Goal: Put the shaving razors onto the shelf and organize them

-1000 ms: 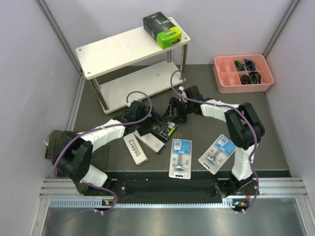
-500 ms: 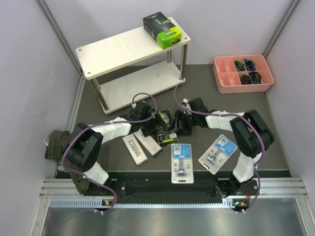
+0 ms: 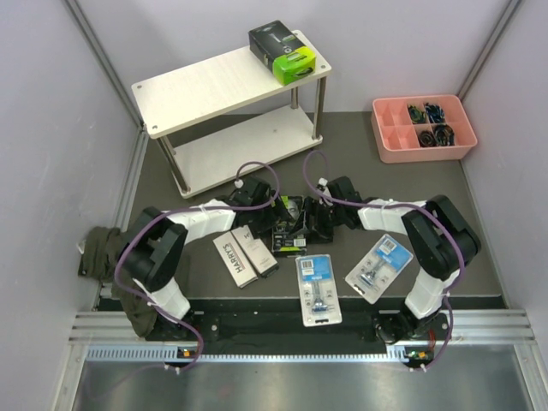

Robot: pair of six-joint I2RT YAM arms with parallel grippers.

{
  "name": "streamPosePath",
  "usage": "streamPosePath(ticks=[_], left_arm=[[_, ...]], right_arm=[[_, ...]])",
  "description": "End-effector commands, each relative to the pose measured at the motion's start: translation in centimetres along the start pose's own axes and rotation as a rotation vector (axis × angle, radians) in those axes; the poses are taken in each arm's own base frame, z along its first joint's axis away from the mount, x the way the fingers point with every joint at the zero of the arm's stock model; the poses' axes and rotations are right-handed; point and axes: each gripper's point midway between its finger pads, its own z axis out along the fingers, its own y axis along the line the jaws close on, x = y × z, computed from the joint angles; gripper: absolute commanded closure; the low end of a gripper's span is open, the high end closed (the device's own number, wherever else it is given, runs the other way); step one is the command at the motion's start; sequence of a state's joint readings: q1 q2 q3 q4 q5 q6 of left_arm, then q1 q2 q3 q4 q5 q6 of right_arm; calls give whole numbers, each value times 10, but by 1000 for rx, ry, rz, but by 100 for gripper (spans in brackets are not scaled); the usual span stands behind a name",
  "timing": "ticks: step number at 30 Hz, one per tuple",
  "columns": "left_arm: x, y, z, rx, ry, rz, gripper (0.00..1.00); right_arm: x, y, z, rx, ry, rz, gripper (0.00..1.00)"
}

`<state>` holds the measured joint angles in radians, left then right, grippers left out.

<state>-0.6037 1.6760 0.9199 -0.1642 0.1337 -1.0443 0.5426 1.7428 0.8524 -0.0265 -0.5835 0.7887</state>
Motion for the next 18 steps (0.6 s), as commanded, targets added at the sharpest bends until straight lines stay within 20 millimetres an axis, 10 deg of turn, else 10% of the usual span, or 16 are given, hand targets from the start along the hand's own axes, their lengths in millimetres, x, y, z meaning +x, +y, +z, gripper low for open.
streamPosePath(ticks=[1,9,18], left_arm=[[1,16,17,-86,2,32,13],[20,-14,33,156,83,38,20],[33,-74,-10,397,117,134,34]], right_arm=[[-17,0,9,39,-90,-33,26],[-15,9,25,-85,-78,-7,34],[-30,61,-7,-216,-146,-50,52]])
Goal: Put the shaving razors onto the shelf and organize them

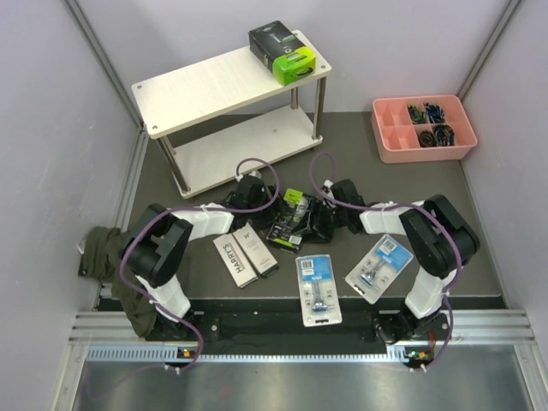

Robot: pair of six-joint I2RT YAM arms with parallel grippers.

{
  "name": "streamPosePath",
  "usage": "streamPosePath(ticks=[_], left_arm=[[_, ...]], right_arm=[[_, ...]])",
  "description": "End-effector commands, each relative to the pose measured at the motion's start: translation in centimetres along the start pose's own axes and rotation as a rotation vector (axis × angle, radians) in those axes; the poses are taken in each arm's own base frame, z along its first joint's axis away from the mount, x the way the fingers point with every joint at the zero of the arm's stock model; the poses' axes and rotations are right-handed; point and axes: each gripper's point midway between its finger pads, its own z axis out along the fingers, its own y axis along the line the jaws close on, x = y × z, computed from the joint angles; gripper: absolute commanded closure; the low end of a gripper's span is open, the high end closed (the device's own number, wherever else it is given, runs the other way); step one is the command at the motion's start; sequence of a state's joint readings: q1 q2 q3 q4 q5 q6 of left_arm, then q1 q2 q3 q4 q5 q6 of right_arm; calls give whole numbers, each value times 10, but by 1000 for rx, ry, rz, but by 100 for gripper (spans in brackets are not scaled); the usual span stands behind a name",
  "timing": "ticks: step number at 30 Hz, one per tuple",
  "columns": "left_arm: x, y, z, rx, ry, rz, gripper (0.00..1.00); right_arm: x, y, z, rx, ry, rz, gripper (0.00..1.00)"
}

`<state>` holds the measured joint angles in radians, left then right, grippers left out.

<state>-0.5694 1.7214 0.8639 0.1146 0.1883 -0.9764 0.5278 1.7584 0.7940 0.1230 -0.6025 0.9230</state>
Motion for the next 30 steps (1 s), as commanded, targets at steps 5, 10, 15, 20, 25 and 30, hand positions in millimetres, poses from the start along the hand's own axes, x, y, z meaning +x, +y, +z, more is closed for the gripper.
streamPosePath(ticks=[5,10,15,20,25,30], left_arm=[[61,-88,-41,288,200,73,35],[70,-110,-65,330,199,92,34],[83,-131,-84,346,186,109,34],[112,-138,-98,343,240,124,34],[150,-131,-109,330,295,138,34],[174,-102,-108,265,341,105,34]], right_arm=[[-21,87,-27,-169,-110,-196,52],[-15,106,-51,-200,-131,-218,52],[-5,112,-70,-198,-134,-219,52],[21,108,-85,-181,-83,-229,52],[48,88,-98,-133,-48,-217,51],[71,58,-112,-70,-55,-193,51]])
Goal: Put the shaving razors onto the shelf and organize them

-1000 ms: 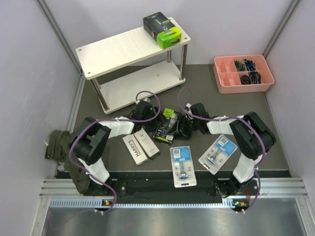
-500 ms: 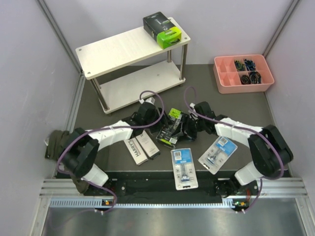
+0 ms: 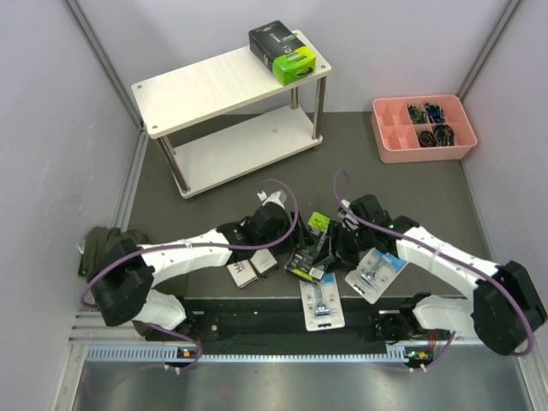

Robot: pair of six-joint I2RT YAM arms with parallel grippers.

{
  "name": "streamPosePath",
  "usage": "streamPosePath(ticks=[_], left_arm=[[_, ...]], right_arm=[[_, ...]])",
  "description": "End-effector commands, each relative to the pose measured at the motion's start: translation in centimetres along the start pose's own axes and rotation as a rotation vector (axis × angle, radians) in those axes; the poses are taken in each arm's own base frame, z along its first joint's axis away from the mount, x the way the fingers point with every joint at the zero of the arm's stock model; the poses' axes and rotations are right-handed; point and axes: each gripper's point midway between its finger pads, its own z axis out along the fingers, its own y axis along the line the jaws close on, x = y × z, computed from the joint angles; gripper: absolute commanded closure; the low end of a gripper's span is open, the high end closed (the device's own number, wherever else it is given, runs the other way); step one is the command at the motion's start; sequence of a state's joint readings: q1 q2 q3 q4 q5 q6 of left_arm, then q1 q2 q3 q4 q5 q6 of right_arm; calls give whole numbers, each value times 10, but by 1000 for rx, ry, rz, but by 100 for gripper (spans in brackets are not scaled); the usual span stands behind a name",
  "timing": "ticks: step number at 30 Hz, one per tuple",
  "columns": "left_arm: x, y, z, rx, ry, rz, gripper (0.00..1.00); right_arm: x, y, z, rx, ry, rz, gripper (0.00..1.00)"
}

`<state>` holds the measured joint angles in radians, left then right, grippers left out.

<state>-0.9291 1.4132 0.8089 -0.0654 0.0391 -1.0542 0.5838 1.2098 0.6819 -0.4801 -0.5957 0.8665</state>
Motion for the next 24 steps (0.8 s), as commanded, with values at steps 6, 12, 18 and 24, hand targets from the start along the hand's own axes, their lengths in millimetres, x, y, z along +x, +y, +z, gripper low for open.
streamPosePath(ticks=[6,12,18,24], left_arm=[[102,-21,-16,135,316,-74,34],[116,-23,-10,123,346,-52,33],[116,-18,-10,111,332,-60,33],[115,-10,-7,91,313,-69,29]], right_arm=[[-13,5,-10,-76,-197,-151,45],[-11,-27,-3,-9,-241,-109,29],[-5,-39,4,-8,-235,-104,24],[9,-53,9,-1,-187,-88,24]])
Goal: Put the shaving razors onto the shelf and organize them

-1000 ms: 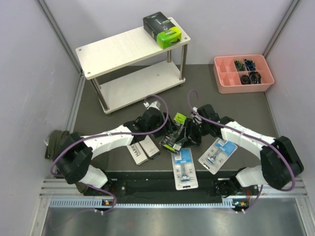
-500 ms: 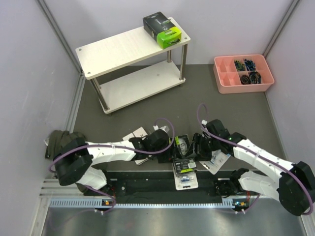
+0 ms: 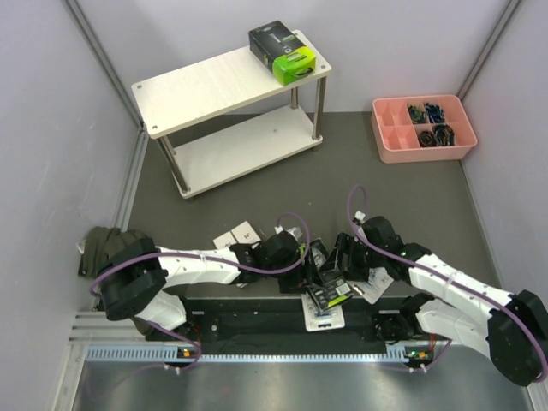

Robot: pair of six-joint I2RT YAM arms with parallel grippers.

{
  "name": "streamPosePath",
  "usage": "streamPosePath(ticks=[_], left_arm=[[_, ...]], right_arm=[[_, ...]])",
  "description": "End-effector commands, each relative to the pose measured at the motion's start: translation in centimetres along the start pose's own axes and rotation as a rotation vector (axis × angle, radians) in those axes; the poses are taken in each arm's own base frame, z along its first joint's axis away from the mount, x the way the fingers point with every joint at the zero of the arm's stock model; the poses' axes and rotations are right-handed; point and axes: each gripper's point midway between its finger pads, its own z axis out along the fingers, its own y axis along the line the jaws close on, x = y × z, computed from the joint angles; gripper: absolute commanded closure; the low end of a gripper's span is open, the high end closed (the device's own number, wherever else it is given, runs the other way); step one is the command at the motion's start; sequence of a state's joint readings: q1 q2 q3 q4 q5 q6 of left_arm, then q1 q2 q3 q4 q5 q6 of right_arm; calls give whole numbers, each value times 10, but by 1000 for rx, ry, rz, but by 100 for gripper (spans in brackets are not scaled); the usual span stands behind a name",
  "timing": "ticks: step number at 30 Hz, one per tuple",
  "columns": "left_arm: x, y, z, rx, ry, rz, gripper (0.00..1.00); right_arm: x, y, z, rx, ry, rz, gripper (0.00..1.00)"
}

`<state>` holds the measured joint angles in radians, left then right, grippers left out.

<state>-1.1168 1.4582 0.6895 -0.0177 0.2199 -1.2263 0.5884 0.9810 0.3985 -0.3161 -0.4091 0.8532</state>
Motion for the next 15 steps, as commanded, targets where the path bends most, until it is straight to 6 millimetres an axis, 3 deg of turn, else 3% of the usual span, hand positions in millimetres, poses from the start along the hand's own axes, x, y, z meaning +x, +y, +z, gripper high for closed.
streamPosePath(ticks=[1,12,15], left_arm=[[-4,-16,2,73,-30,1,26],[4,26,18,0,-26,-94,19],[3,25,20,30,-41,-95,20]], right_arm=[[9,4,1,-51,21,-11,24],[22,-4,0,-71,39,16,30],[21,1,-3,-93,33,9,33]])
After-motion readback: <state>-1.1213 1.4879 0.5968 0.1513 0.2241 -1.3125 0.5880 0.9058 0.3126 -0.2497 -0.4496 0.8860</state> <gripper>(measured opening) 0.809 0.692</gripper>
